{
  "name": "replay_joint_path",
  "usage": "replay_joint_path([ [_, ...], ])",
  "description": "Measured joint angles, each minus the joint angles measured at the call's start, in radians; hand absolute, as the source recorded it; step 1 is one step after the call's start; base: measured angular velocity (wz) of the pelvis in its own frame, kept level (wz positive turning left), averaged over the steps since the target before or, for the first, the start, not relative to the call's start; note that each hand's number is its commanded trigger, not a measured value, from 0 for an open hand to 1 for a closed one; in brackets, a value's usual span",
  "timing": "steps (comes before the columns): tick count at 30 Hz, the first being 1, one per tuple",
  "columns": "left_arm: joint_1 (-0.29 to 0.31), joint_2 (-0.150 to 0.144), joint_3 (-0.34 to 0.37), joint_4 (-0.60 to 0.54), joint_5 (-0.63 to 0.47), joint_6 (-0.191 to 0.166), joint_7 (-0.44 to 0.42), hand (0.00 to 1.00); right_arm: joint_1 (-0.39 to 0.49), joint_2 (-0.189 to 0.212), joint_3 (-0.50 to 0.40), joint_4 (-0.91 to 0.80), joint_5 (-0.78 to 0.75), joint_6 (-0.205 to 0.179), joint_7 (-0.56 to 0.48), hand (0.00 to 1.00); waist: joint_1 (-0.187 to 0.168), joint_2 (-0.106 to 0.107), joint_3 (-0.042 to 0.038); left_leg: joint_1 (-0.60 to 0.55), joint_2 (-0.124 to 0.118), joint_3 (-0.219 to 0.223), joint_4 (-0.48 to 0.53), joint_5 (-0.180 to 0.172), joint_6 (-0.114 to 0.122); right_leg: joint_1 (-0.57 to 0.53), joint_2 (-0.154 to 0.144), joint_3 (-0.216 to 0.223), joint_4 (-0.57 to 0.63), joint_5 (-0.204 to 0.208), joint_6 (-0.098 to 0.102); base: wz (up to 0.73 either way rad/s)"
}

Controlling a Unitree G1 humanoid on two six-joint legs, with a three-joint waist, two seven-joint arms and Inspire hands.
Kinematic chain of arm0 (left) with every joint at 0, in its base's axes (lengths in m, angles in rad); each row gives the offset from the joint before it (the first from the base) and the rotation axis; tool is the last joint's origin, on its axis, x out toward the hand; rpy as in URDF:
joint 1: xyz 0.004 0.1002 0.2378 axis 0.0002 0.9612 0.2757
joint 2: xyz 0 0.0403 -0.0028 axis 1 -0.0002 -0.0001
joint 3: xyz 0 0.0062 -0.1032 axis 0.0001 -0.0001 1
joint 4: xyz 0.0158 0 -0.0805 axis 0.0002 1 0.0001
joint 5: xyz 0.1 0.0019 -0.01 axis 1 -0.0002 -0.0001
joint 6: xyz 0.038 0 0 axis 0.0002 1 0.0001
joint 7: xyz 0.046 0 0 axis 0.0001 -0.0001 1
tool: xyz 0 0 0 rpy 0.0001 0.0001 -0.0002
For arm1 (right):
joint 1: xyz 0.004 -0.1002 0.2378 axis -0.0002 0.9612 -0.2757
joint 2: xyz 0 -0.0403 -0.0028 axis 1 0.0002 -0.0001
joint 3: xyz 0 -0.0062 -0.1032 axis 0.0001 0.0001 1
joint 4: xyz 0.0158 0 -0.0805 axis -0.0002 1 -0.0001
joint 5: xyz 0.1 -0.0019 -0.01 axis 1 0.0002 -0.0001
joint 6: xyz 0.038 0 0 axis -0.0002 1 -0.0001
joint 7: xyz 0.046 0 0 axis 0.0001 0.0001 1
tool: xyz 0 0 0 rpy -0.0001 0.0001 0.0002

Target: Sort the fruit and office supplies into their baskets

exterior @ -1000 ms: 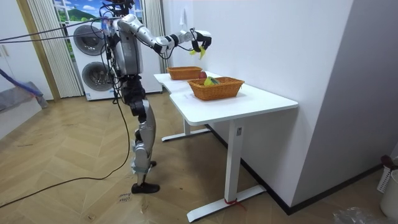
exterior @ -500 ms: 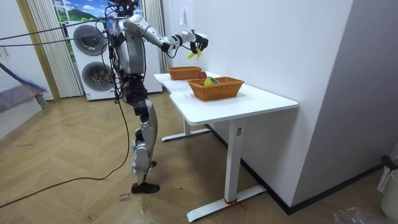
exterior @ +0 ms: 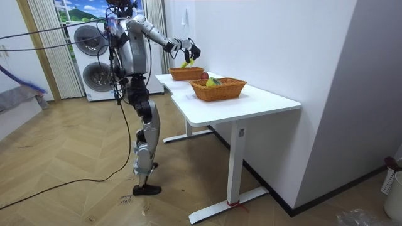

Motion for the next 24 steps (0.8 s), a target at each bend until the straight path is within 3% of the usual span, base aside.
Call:
replay_joint_path([
  [7,0.009,0.012,-0.013,-0.011,0.000,0.000,-0.001,0.00,0.000,0.009,0.023,0.028,-0.009,0.001,0.001,1.00,0.049,0.001,0.0007,-0.001,-0.004,-0.011,-0.003,0.001,0.001,0.006,0.000,-0.015,-0.008,0.000,0.000,0.03],
  [12,0.010,0.014,-0.014,-0.010,0.000,0.000,0.002,0.00,0.000,0.039,0.035,0.096,-0.009,-0.001,0.000,1.00,0.067,0.005,0.0038,-0.002,-0.005,-0.019,-0.005,0.001,0.001,0.009,0.000,-0.025,-0.014,0.000,0.000,0.05],
  [17,0.007,0.019,-0.014,-0.009,0.000,0.000,0.001,0.00,0.000,0.043,0.035,0.123,-0.008,-0.008,-0.022,1.00,0.080,0.005,0.0041,-0.017,-0.009,-0.036,-0.002,0.001,0.001,0.002,-0.001,-0.041,-0.014,0.000,0.000,0.10],
  [18,0.012,0.019,-0.012,-0.009,0.000,0.001,0.001,0.00,0.000,0.047,0.035,0.122,-0.009,-0.009,-0.028,0.76,0.080,0.006,0.0042,-0.017,-0.010,-0.037,-0.002,0.001,0.001,0.003,-0.001,-0.042,-0.014,0.000,0.000,0.00],
  [19,0.014,0.021,-0.012,-0.009,0.000,0.005,0.000,0.00,0.000,0.052,0.035,0.120,-0.010,-0.009,-0.030,0.35,0.081,0.006,0.0040,-0.017,-0.010,-0.037,-0.001,0.001,0.001,0.003,-0.002,-0.041,-0.014,0.000,0.000,0.00],
  [20,0.017,0.021,-0.012,-0.009,0.000,0.008,-0.001,0.00,0.000,0.055,0.035,0.118,-0.013,-0.009,-0.030,0.21,0.081,0.006,0.0040,-0.017,-0.010,-0.037,-0.001,0.001,0.001,0.003,-0.002,-0.040,-0.014,0.000,0.000,0.00],
  [21,0.019,0.021,-0.012,-0.009,0.000,0.009,-0.003,0.00,0.000,0.063,0.036,0.116,-0.035,-0.010,-0.031,0.00,0.080,0.006,0.0042,-0.016,-0.011,-0.037,-0.001,0.001,0.001,0.004,-0.002,-0.036,-0.014,0.000,0.000,0.00],
  [24,0.027,0.021,-0.013,-0.009,0.000,0.010,-0.004,0.00,0.000,0.071,0.042,0.116,-0.051,-0.011,-0.048,0.00,0.080,0.006,0.0040,-0.016,-0.011,-0.037,-0.001,0.001,0.001,0.004,-0.004,-0.036,-0.014,-0.001,0.001,0.00],
])
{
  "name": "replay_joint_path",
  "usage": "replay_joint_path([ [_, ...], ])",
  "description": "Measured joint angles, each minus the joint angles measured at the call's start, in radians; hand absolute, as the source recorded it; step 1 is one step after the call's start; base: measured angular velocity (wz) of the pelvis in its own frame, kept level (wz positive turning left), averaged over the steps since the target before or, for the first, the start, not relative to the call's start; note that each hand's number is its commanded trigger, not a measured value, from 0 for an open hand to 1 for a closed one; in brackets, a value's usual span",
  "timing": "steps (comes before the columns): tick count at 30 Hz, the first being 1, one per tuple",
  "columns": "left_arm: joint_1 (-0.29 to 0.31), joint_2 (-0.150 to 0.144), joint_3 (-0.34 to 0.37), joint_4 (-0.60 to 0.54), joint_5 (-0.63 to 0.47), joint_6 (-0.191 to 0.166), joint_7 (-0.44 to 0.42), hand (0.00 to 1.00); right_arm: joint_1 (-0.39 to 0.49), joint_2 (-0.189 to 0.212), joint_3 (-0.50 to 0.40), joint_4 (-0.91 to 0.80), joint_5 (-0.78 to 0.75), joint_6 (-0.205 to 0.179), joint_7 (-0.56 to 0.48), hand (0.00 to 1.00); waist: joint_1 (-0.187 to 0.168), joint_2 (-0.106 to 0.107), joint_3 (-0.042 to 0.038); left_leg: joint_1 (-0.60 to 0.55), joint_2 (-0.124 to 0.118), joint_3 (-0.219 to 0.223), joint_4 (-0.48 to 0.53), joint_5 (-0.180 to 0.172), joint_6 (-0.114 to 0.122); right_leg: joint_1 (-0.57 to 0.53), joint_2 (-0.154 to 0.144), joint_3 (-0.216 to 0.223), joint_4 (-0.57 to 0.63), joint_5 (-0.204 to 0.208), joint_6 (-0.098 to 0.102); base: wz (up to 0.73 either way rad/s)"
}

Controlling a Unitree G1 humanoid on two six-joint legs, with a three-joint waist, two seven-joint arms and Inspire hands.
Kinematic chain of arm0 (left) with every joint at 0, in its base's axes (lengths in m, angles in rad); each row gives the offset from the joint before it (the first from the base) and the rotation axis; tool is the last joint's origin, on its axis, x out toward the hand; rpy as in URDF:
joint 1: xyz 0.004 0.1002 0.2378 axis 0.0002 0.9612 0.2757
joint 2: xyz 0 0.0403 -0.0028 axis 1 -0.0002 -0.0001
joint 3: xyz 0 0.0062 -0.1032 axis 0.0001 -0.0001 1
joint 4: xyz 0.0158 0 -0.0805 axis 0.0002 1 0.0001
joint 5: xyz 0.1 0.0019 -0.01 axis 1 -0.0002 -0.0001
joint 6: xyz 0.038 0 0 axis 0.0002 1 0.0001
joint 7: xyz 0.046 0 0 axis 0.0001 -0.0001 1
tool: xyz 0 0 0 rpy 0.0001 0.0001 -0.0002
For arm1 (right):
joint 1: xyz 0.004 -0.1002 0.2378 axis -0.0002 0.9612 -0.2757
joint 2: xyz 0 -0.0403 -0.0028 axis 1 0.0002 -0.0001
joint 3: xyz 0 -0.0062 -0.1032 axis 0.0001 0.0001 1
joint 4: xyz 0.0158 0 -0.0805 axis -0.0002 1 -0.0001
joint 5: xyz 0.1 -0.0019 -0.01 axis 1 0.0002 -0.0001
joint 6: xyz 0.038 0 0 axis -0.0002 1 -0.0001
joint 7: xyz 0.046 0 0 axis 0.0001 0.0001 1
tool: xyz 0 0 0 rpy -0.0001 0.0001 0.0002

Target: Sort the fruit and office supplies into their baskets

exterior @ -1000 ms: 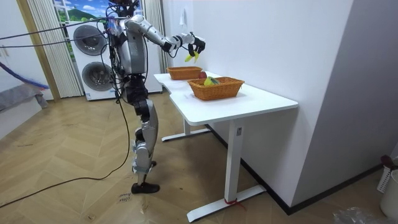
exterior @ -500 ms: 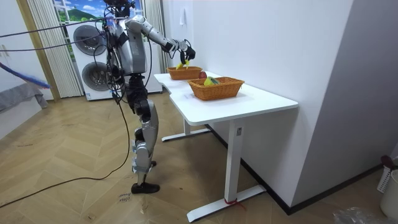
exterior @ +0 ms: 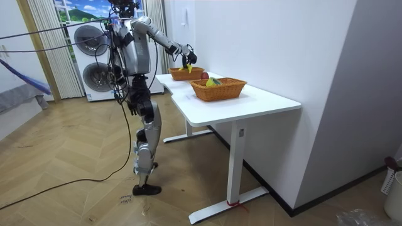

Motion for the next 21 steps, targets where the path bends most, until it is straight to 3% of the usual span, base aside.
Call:
replay_joint_path([
  [7,0.004,0.001,0.000,0.000,0.000,0.002,-0.003,0.00,0.000,0.002,0.001,0.000,0.000,-0.001,-0.017,0.00,0.000,0.001,0.0006,0.000,-0.002,0.002,0.002,0.000,0.000,0.002,-0.002,0.001,0.000,-0.006,0.010,0.00],
  [21,0.014,0.000,-0.002,-0.001,0.000,0.010,0.000,0.00,0.000,0.002,0.001,0.000,0.000,0.000,-0.036,0.00,0.000,0.001,0.0002,0.000,-0.002,0.002,0.007,0.000,0.000,0.004,-0.001,-0.001,0.001,-0.007,0.011,0.00],
])
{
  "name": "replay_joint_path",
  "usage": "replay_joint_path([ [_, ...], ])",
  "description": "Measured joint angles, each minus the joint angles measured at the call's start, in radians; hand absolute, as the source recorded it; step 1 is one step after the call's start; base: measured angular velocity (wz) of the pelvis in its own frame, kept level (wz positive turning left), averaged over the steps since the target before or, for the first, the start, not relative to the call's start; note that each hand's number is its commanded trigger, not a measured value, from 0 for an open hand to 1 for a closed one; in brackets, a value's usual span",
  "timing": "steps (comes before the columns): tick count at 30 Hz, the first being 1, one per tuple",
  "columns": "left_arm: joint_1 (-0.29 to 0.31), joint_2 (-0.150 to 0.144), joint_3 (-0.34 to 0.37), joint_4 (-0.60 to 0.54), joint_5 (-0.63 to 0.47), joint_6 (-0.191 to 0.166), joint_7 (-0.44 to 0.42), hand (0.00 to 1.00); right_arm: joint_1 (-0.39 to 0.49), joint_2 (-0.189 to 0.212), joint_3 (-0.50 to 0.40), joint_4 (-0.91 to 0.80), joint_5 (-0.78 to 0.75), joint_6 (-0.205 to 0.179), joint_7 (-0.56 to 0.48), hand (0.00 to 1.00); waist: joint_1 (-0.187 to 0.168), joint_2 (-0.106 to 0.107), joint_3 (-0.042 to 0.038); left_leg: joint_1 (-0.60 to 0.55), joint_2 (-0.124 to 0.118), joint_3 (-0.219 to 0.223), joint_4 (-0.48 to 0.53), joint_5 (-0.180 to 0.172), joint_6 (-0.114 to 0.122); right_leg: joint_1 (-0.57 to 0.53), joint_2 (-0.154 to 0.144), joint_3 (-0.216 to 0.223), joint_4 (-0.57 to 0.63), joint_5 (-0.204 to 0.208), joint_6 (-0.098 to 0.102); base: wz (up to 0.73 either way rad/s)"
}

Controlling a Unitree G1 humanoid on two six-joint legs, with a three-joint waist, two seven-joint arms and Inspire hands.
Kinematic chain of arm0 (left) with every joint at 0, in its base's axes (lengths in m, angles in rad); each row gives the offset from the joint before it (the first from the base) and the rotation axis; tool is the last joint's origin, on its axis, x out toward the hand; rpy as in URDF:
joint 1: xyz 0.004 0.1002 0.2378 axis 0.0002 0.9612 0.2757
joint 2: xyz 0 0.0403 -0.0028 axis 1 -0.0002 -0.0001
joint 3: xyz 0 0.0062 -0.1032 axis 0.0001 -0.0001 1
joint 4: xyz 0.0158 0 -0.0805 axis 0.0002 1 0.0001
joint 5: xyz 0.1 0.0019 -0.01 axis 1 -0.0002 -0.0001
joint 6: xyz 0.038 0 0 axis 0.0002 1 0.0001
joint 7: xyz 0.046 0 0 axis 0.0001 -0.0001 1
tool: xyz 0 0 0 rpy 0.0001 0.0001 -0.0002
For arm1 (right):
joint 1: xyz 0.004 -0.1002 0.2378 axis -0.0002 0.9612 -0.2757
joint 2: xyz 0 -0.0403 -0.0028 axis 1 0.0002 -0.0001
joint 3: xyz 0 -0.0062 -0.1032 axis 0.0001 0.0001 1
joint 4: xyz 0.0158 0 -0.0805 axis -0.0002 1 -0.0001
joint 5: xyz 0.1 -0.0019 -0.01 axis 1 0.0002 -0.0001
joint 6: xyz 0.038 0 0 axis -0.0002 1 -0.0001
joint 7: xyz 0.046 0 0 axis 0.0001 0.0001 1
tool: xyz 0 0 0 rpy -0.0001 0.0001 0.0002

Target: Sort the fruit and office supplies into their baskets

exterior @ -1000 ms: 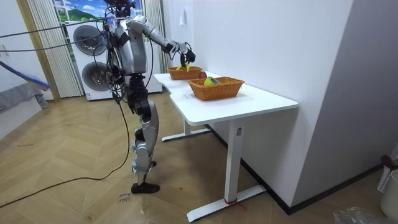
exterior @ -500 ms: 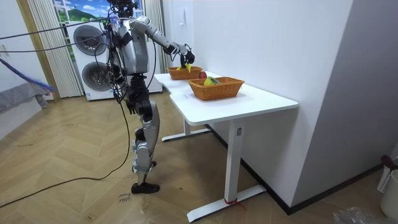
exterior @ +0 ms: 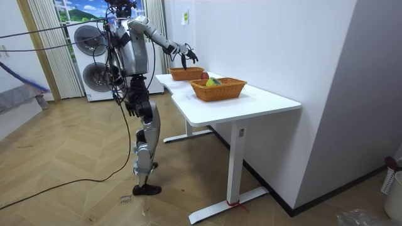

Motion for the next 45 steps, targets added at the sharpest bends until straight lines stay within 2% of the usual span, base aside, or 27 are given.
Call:
replay_joint_path([
  [14,-0.003,0.000,0.001,0.000,0.000,0.000,0.000,0.00,0.000,-0.001,0.000,0.000,0.010,-0.001,-0.005,0.00,-0.001,-0.001,-0.0009,0.002,0.000,-0.001,0.002,0.000,0.000,0.004,0.000,0.000,-0.001,0.000,0.000,0.00],
  [19,0.000,0.000,0.001,-0.003,0.000,-0.007,0.002,0.00,0.000,-0.004,-0.002,0.001,0.022,-0.036,-0.034,0.00,-0.017,-0.004,-0.0032,0.004,-0.001,-0.003,0.003,0.000,0.000,0.008,0.000,0.003,-0.001,0.000,0.000,0.00],
  [24,0.015,-0.001,0.005,-0.003,0.015,-0.009,0.003,0.00,0.000,-0.012,-0.034,0.001,0.028,-0.043,-0.034,0.00,-0.029,-0.002,-0.0024,0.016,-0.001,-0.003,0.004,0.000,0.000,0.022,0.000,0.002,0.000,0.000,0.000,0.00],
  [26,0.017,-0.001,0.005,-0.003,0.023,-0.009,0.008,0.00,0.000,-0.026,-0.057,0.001,0.060,-0.046,-0.034,0.00,-0.034,0.000,-0.0019,0.019,-0.001,-0.003,0.005,0.000,0.000,0.024,0.000,0.001,-0.001,0.000,0.000,0.00],
  [29,0.021,-0.004,0.019,0.001,0.054,-0.010,0.010,0.00,0.002,-0.033,-0.136,0.001,0.145,-0.072,-0.034,0.00,-0.060,0.007,-0.0017,0.019,-0.002,-0.003,0.008,0.000,0.000,0.028,0.000,0.004,-0.003,0.000,0.000,0.00],
  [33,0.036,-0.008,0.025,0.002,0.055,-0.010,0.007,0.00,0.020,-0.051,-0.211,0.001,0.212,-0.079,-0.052,0.00,-0.085,0.024,-0.0026,0.021,-0.001,0.003,0.006,0.000,0.000,0.029,0.000,0.014,-0.001,0.000,0.000,-0.03],
  [37,0.037,-0.018,0.025,0.000,0.056,-0.008,0.006,0.00,0.046,-0.056,-0.225,0.006,0.250,-0.079,-0.083,0.00,-0.111,0.033,-0.0061,0.022,0.000,0.005,0.007,0.000,0.000,0.025,0.001,0.024,-0.001,0.000,0.000,-0.04],
  [41,0.028,-0.025,0.025,-0.001,0.056,-0.007,0.006,0.00,0.073,-0.057,-0.225,0.020,0.321,-0.078,-0.097,0.00,-0.115,0.035,-0.0084,0.033,0.001,0.016,0.006,0.000,-0.001,0.026,0.001,0.031,-0.001,0.000,0.000,-0.09],
  [44,0.017,-0.027,0.024,-0.010,0.055,-0.006,0.007,0.00,0.082,-0.057,-0.225,0.041,0.382,-0.078,-0.101,0.00,-0.123,0.040,-0.0084,0.035,0.001,0.019,0.007,0.000,-0.001,0.027,0.000,0.034,-0.001,0.000,0.000,-0.01],
  [45,0.015,-0.030,0.022,-0.016,0.055,-0.006,0.008,0.00,0.082,-0.057,-0.225,0.061,0.417,-0.078,-0.109,0.00,-0.124,0.047,-0.0065,0.038,0.001,0.022,0.007,0.000,0.000,0.030,-0.001,0.038,-0.001,0.000,0.000,-0.06],
])
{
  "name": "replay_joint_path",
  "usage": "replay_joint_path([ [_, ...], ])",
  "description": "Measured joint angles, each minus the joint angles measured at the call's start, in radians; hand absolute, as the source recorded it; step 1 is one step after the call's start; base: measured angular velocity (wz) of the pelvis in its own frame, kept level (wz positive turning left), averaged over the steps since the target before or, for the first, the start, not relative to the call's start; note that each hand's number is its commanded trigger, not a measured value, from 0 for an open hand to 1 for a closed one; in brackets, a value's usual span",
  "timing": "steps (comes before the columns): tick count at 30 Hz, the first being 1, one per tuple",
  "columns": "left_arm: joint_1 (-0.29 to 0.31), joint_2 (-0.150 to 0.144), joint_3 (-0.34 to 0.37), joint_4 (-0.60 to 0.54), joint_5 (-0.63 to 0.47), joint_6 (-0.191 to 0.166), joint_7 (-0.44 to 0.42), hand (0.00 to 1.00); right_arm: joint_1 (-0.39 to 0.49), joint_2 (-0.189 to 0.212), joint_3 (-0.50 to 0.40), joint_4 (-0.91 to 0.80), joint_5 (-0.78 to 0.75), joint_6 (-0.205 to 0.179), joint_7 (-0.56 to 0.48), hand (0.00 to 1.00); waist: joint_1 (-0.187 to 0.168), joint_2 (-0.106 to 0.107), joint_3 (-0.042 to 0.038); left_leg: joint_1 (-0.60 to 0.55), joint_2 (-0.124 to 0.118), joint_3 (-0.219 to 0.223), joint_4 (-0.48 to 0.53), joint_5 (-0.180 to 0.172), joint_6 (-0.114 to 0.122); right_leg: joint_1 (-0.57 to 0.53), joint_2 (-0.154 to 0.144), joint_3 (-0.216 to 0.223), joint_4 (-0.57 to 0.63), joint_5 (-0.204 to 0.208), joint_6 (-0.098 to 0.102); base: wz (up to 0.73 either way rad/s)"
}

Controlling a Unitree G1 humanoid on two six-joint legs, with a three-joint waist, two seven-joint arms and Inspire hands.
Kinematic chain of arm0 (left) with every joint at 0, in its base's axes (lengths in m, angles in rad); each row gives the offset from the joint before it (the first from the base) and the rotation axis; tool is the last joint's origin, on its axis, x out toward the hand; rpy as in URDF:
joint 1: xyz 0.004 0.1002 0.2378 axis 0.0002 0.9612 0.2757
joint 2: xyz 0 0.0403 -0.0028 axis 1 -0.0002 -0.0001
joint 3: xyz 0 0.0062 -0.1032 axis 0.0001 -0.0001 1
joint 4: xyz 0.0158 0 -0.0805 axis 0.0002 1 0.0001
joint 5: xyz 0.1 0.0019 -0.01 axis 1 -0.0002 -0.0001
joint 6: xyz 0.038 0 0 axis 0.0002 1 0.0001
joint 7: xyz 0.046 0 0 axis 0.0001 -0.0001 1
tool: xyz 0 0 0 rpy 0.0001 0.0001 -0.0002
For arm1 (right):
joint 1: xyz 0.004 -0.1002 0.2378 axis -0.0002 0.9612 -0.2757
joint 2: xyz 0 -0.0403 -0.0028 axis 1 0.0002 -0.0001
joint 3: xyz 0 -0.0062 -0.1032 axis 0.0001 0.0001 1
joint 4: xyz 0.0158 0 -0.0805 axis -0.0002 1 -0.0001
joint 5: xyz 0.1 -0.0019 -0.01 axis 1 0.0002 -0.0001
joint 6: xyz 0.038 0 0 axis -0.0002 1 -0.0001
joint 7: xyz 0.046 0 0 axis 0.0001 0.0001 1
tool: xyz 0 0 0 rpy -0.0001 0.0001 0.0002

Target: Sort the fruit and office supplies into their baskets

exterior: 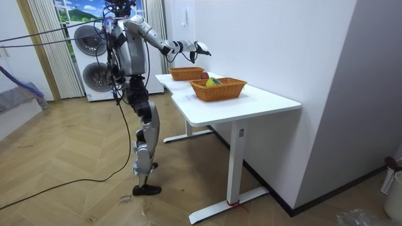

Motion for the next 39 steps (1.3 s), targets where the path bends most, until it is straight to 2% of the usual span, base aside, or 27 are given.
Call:
replay_joint_path([
  [5,-0.003,-0.016,-0.003,-0.003,0.000,-0.002,0.019,0.00,0.000,0.000,-0.001,0.050,0.106,-0.001,-0.046,0.00,0.002,0.032,-0.0010,0.015,0.000,0.008,-0.002,0.000,0.000,0.011,-0.001,0.011,0.000,0.000,0.000,-0.05],
  [6,-0.004,-0.016,-0.008,-0.003,0.001,-0.002,0.033,0.00,0.000,0.000,-0.003,0.058,0.150,-0.004,-0.068,0.00,0.002,0.035,-0.0053,0.014,0.000,0.008,-0.003,0.000,0.000,0.011,0.000,0.009,0.000,0.000,0.000,0.00],
  [10,-0.002,-0.018,-0.029,-0.003,0.000,-0.003,0.068,0.00,0.000,0.000,-0.003,0.081,0.265,-0.016,-0.131,0.00,0.003,0.058,-0.0099,0.009,0.001,0.007,-0.009,0.002,0.000,0.006,0.001,0.009,0.000,0.000,0.000,0.00],
  [12,-0.002,-0.017,-0.029,-0.002,0.000,-0.007,0.071,0.00,0.000,0.003,-0.003,0.116,0.306,-0.030,-0.153,0.00,0.009,0.058,-0.0103,0.009,0.001,0.007,-0.012,0.004,0.001,0.010,0.001,0.007,0.000,0.000,0.000,0.02],
  [20,-0.002,-0.022,-0.049,-0.001,0.000,-0.033,0.070,0.00,0.000,0.061,-0.018,0.224,0.426,-0.054,-0.237,0.00,0.008,0.058,-0.0107,-0.006,-0.002,0.006,-0.014,0.006,0.003,-0.001,-0.003,-0.012,0.000,0.000,0.000,0.03],
  [23,-0.006,-0.022,-0.049,0.005,0.001,-0.041,0.069,0.00,0.000,0.066,-0.019,0.229,0.467,-0.075,-0.250,0.00,0.008,0.060,-0.0096,-0.015,-0.004,-0.003,-0.005,0.006,0.003,-0.005,-0.003,-0.022,0.000,0.000,0.000,0.11],
  [25,-0.010,-0.022,-0.052,0.015,0.002,-0.047,0.069,0.00,0.000,0.067,-0.018,0.249,0.491,-0.104,-0.250,0.00,0.007,0.062,-0.0080,-0.022,-0.005,-0.005,-0.001,0.006,0.004,-0.009,-0.005,-0.033,-0.001,0.000,0.000,0.13],
  [29,-0.008,-0.029,-0.059,0.019,0.002,-0.046,0.069,0.00,0.001,0.092,-0.015,0.261,0.508,-0.106,-0.258,0.00,0.010,0.074,-0.0004,-0.025,-0.008,-0.004,-0.002,0.008,0.006,-0.014,-0.009,-0.035,-0.001,0.000,0.000,0.01],
  [32,-0.013,-0.039,-0.060,0.030,0.005,-0.046,0.069,0.00,0.001,0.102,-0.013,0.282,0.509,-0.106,-0.258,0.00,0.011,0.076,-0.0012,-0.041,-0.011,-0.003,-0.001,0.009,0.008,-0.028,-0.011,-0.036,-0.001,0.000,0.000,0.00],
  [39,-0.007,-0.039,-0.083,0.039,0.005,-0.042,0.090,0.00,0.001,0.102,0.011,0.348,0.536,-0.107,-0.259,0.00,0.014,0.076,-0.0015,-0.050,-0.011,0.000,-0.001,0.009,0.009,-0.037,-0.012,-0.035,-0.001,0.001,0.001,0.00],
])
